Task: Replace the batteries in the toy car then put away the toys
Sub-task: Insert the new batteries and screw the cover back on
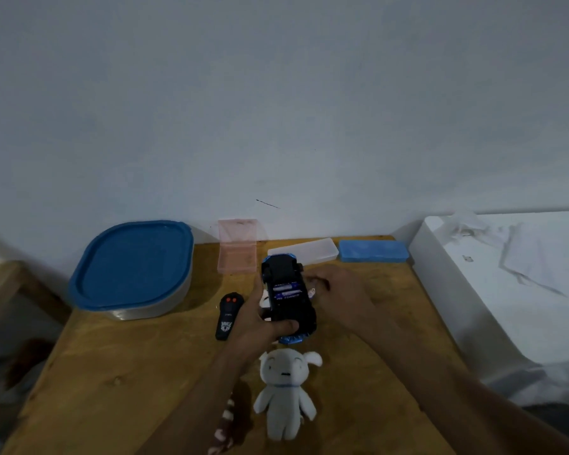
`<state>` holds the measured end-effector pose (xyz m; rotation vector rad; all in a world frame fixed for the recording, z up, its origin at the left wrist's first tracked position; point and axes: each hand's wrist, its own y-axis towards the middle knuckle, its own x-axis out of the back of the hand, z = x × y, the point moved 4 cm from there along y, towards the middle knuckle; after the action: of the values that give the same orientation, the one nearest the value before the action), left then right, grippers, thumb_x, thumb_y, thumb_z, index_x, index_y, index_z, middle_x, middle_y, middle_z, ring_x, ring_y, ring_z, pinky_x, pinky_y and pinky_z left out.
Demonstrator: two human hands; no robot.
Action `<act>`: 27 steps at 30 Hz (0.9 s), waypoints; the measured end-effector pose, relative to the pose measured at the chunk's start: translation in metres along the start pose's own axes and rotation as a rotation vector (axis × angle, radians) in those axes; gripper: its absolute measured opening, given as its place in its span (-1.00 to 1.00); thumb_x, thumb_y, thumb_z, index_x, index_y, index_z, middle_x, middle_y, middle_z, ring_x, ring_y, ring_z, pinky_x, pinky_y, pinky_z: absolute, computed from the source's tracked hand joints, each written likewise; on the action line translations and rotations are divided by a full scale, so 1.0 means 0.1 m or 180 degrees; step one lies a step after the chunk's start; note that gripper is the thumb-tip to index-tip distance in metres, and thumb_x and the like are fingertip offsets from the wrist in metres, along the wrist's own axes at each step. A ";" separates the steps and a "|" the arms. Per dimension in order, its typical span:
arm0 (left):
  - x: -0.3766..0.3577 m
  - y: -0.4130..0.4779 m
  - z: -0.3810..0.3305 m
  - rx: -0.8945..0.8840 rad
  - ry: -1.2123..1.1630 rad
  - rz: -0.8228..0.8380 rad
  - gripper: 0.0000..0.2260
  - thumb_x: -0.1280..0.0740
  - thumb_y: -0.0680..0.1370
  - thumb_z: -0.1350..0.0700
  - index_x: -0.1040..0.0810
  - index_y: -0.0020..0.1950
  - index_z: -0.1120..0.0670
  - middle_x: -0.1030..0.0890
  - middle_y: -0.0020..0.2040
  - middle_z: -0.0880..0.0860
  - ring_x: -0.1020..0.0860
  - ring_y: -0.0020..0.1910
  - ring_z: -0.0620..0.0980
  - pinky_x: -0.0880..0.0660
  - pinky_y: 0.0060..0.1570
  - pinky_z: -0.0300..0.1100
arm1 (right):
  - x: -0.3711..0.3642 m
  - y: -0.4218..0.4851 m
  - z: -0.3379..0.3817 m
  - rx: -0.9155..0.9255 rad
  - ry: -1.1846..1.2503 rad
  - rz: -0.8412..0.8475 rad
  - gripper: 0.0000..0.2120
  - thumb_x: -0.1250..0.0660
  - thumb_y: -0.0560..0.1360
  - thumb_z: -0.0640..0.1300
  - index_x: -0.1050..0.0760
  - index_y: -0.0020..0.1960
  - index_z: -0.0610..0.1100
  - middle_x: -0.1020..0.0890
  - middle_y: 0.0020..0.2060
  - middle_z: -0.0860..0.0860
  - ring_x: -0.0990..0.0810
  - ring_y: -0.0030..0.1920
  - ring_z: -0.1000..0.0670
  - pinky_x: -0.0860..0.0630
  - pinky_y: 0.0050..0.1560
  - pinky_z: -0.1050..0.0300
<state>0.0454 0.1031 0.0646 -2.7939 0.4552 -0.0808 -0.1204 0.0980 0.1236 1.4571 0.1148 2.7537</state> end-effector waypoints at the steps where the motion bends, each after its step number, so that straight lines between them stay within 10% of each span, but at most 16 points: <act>1: 0.02 0.05 0.00 -0.0049 0.0005 -0.0030 0.01 -0.51 0.38 0.34 0.02 0.55 -0.25 -0.60 0.21 0.05 -0.58 0.16 -0.02 -0.58 0.13 0.04 | -0.01 0.05 -0.10 -0.0080 -0.0035 0.0019 -0.71 -0.18 0.59 -0.24 -0.55 0.25 -0.12 -0.62 0.16 -0.04 -0.57 0.12 0.02 -0.33 0.01 0.47; 7: 0.06 0.33 0.03 -0.0171 -0.0003 -0.0277 -0.03 -0.42 0.40 0.42 -0.03 0.53 -0.31 -0.56 0.28 0.02 -0.57 0.20 0.02 -0.55 0.18 0.08 | -0.27 0.25 -0.68 -0.0345 -0.0349 0.0571 -0.78 -0.24 0.57 -0.17 -0.57 0.17 -0.10 -0.64 0.08 -0.03 -0.59 0.10 -0.01 -0.42 0.10 0.25; 12: 0.01 0.50 0.06 -0.0081 0.0056 -0.0408 -0.05 -0.41 0.42 0.42 -0.03 0.54 -0.29 -0.61 0.19 -0.03 -0.59 0.13 -0.09 -0.60 -0.09 -0.28 | -0.63 0.41 -0.86 -0.0222 -0.0634 0.1115 -0.81 -0.30 0.53 -0.20 -0.53 0.11 -0.01 -0.57 0.12 0.00 -0.55 0.09 0.01 -0.51 0.16 0.11; 16: -0.06 0.61 0.11 0.0081 -0.0025 -0.0375 -0.05 -0.43 0.41 0.41 -0.05 0.54 -0.27 -0.63 0.18 0.03 -0.62 0.11 -0.07 -0.61 0.07 -0.10 | -0.80 0.51 -0.94 -0.0086 -0.0998 0.1404 -0.76 -0.36 0.48 -0.18 -0.50 0.13 -0.02 -0.44 0.18 -0.02 -0.46 0.15 -0.04 -0.50 0.19 -0.03; 27: -0.13 0.65 0.09 0.0111 -0.0021 -0.0353 -0.08 -0.43 0.42 0.40 -0.10 0.52 -0.28 -0.64 0.15 0.02 -0.63 0.09 -0.09 -0.60 0.10 -0.05 | -0.67 0.47 -1.13 -0.0585 -0.0592 0.1276 -0.71 -0.31 0.51 -0.25 -0.50 0.21 -0.06 -0.46 0.23 -0.05 -0.45 0.22 -0.03 -0.40 0.27 0.11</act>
<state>0.0143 0.0516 0.0357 -2.7827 0.2940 -0.1030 -0.1750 0.0417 0.0086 1.8420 -0.4710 2.7919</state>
